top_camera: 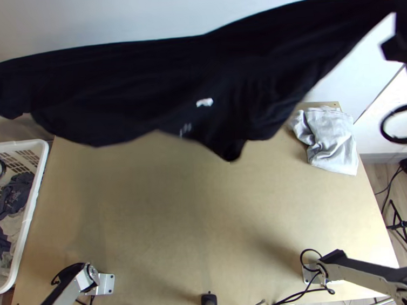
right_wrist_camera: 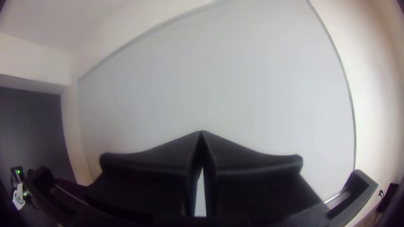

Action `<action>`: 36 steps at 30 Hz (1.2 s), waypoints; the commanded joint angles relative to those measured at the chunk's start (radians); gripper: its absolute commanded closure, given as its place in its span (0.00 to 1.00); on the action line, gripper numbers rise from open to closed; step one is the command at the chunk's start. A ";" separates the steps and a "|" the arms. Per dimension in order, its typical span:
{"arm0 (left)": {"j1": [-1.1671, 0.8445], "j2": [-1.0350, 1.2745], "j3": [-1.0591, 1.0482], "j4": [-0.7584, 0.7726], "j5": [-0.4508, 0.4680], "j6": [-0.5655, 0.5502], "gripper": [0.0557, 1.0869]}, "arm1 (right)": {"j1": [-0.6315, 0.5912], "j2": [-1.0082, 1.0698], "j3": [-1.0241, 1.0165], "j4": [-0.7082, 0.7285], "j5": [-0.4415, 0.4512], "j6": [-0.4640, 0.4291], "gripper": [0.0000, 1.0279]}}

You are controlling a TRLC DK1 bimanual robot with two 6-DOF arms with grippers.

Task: Fold the t-shirt

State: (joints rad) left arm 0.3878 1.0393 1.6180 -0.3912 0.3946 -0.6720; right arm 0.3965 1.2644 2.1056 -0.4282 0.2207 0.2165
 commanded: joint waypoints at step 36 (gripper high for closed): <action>-0.063 -0.607 -0.241 -0.087 -0.003 0.107 0.96 | 0.028 -0.289 0.215 -0.317 -0.106 0.007 0.97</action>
State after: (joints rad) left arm 0.3344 0.4572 1.3724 -0.4877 0.4339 -0.5575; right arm 0.4122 0.9722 2.2684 -0.7490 0.1184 0.2016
